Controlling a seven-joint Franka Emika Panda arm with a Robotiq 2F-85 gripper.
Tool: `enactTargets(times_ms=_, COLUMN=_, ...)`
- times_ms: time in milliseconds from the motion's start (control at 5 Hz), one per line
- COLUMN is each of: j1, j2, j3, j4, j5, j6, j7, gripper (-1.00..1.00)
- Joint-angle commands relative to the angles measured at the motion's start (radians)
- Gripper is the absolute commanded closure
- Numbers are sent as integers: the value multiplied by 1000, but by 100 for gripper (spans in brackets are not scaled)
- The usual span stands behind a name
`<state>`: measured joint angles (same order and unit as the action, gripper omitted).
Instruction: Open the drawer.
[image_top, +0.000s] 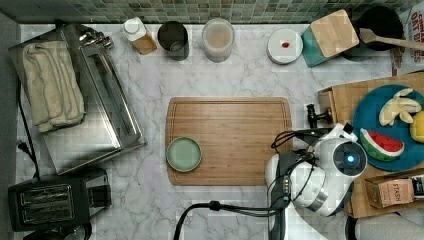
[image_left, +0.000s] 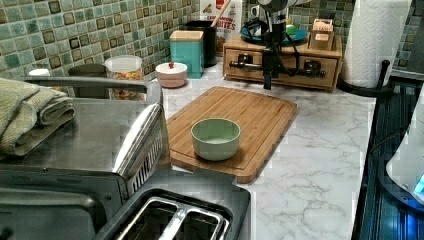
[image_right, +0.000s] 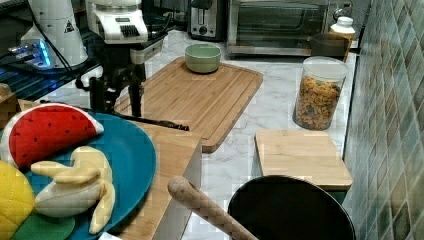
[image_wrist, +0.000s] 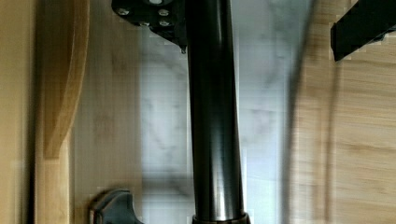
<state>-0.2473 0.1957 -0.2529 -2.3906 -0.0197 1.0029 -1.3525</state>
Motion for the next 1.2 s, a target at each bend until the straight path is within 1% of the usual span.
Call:
enactTargets(times_ms=200, j1=238, j2=-161, j3=272, j4=-230, j5=125, j6=-38, j7=207, gripper=-100)
enactTargets(times_ms=400, j1=240, j2=-214, j3=320, j4=-243, j5=97, j6=-92, j7=297, gripper=-100)
enactTargets(times_ms=600, j1=232, j2=-212, j3=335, j4=-227, j5=87, j6=-111, j7=274, gripper=-100)
enactTargets(times_ms=800, j1=238, j2=-212, j3=332, j4=-220, j5=123, j6=-87, j7=245, gripper=-100)
enactTargets(times_ms=1200, j1=237, j2=-212, j3=333, j4=-220, j5=123, j6=-87, j7=245, gripper=-100)
